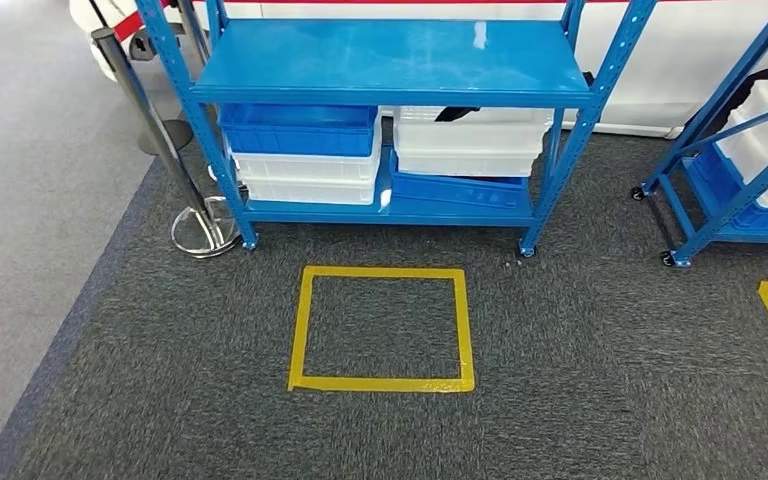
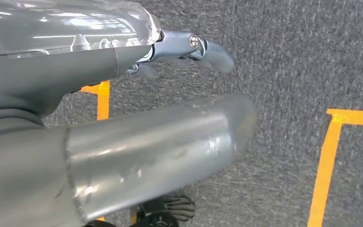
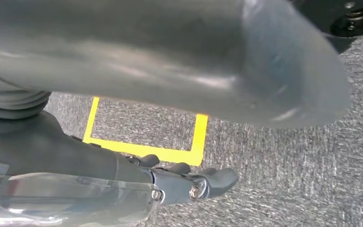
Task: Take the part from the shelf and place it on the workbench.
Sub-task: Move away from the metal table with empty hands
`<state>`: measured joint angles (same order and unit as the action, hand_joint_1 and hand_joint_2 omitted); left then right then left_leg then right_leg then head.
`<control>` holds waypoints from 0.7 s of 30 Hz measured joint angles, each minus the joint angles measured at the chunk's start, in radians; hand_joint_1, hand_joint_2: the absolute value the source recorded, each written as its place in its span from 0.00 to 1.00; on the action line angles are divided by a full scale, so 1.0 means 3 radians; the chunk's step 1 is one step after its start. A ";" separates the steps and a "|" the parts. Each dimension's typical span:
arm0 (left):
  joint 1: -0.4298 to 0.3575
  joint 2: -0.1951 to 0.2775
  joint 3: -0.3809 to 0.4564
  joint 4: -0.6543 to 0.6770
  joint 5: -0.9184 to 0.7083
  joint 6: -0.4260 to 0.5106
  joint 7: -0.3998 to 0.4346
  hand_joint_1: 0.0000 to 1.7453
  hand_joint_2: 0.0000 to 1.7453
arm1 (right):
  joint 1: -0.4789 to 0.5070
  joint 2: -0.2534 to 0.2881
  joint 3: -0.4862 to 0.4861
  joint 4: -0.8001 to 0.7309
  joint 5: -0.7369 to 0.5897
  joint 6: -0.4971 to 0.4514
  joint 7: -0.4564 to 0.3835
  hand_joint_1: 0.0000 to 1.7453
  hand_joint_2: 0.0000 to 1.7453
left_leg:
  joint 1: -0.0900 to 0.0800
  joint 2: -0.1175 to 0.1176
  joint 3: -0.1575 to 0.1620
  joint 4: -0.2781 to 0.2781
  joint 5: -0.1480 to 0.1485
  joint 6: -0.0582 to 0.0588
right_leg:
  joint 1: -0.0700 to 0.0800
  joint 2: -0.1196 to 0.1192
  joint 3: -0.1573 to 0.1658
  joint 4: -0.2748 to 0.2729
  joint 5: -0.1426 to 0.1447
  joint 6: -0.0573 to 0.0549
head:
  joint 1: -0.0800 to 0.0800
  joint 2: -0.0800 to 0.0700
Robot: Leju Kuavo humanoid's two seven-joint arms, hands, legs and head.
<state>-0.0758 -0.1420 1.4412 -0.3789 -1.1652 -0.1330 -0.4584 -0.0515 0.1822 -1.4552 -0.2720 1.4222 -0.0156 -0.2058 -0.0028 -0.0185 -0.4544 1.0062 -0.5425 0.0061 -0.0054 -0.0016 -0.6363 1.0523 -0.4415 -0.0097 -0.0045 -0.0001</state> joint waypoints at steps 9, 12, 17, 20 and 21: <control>0.0006 -0.0002 -0.0001 -0.0006 0.0016 0.0012 0.0032 0.00 0.00 | -0.0003 0.0004 0.0000 -0.0016 0.0000 0.0019 0.0016 0.00 0.00 | 0.0031 0.0038 -0.0603 0.0952 -0.0371 -0.0132 | -0.0019 0.0006 0.0295 -0.0063 -0.0182 -0.0115 | -0.0017 0.0000; 0.0020 -0.0001 -0.0001 -0.0006 0.0017 0.0013 0.0038 0.00 0.00 | 0.0005 0.0007 0.0000 -0.0017 0.0000 0.0021 0.0023 0.00 0.00 | 0.0027 0.0048 -0.0596 0.0508 -0.0031 -0.0100 | -0.0017 0.0005 0.0426 -0.0065 -0.0286 -0.0099 | -0.0016 0.0000; 0.0038 0.0004 -0.0001 -0.0018 0.0024 0.0020 0.0062 0.00 0.00 | -0.0012 0.0021 -0.0002 -0.0019 0.0000 0.0027 0.0038 0.00 0.00 | -0.0011 0.0051 -0.0500 0.0088 0.0341 0.0024 | -0.0004 0.0015 0.0530 -0.0049 -0.0363 -0.0006 | -0.0017 0.0000; 0.0033 -0.0001 -0.0002 -0.0027 0.0027 0.0023 0.0074 0.00 0.00 | -0.0020 0.0020 -0.0001 -0.0023 0.0001 0.0028 0.0047 0.00 0.00 | 0.0008 0.0039 -0.0354 -0.0001 0.0329 0.0088 | -0.0010 0.0008 0.0420 0.0231 -0.0397 0.0035 | 0.0000 0.0000; 0.0032 -0.0002 -0.0003 -0.0028 0.0028 0.0023 0.0077 0.00 0.00 | -0.0024 0.0020 -0.0001 -0.0024 0.0002 0.0029 0.0047 0.00 0.00 | 0.0008 0.0041 -0.0324 -0.0013 0.0314 0.0099 | -0.0015 0.0009 0.0302 0.0415 -0.0460 0.0044 | 0.0007 0.0000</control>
<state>-0.0662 -0.1426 1.4405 -0.3874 -1.1567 -0.1263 -0.4353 -0.0586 0.1883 -1.4554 -0.2791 1.4228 -0.0070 -0.1916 -0.0005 -0.0061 -0.5517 1.0024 -0.4484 0.0359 -0.0100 0.0011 -0.5458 1.1767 -0.5795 0.0036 -0.0023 0.0000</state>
